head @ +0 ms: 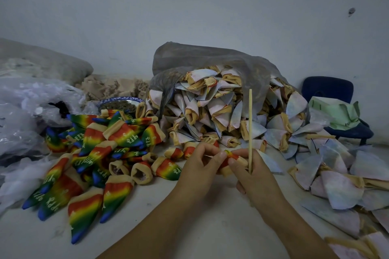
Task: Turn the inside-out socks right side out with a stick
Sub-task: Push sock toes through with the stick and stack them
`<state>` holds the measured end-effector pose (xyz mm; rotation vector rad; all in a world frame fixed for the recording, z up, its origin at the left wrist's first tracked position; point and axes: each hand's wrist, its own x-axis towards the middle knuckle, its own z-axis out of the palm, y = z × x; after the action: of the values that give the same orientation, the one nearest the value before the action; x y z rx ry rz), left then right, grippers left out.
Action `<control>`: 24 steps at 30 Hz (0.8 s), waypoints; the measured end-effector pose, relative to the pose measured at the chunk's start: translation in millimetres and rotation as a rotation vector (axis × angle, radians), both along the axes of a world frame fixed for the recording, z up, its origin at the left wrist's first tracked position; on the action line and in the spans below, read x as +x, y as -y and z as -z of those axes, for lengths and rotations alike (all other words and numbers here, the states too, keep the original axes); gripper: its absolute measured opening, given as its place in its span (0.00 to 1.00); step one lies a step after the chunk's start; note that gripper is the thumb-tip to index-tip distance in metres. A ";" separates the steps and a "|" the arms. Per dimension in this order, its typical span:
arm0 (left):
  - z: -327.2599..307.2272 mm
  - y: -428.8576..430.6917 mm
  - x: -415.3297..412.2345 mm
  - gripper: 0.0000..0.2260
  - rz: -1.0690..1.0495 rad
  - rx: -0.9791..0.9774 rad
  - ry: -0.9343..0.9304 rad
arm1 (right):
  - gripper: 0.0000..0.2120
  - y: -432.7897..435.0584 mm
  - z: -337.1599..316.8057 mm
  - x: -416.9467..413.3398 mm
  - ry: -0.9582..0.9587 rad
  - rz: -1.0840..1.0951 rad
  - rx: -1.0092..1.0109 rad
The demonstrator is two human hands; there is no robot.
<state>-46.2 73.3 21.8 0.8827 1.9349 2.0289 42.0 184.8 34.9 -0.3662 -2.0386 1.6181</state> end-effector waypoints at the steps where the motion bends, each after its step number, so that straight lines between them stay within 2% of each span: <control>1: 0.6 0.0 0.1 0.03 -0.012 -0.023 -0.033 | 0.03 -1.0 0.4 0.0 -0.011 0.000 0.012; 7: -1.2 1.7 -0.9 0.05 -0.079 -0.166 -0.186 | 0.03 -3.4 2.8 0.4 -0.020 0.019 0.079; 11: -4.1 0.4 2.8 0.07 -0.109 -0.167 -0.293 | 0.06 -1.4 2.7 -0.6 -0.039 0.010 0.077; 16: -6.7 -0.7 7.9 0.08 -0.138 -0.045 -0.414 | 0.05 6.4 -3.4 -1.7 -0.114 0.014 -0.123; 20: -6.5 -2.6 8.9 0.08 -0.138 -0.019 -0.363 | 0.06 8.5 -4.9 -3.5 -0.133 -0.004 -0.260; 24: -10.5 1.1 6.1 0.05 -0.063 0.050 0.007 | 0.08 0.4 -2.9 0.1 -0.109 0.001 -0.212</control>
<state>-40.1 72.2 32.3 0.8344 1.9394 2.1219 42.1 184.4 37.9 -0.3452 -1.7920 1.8183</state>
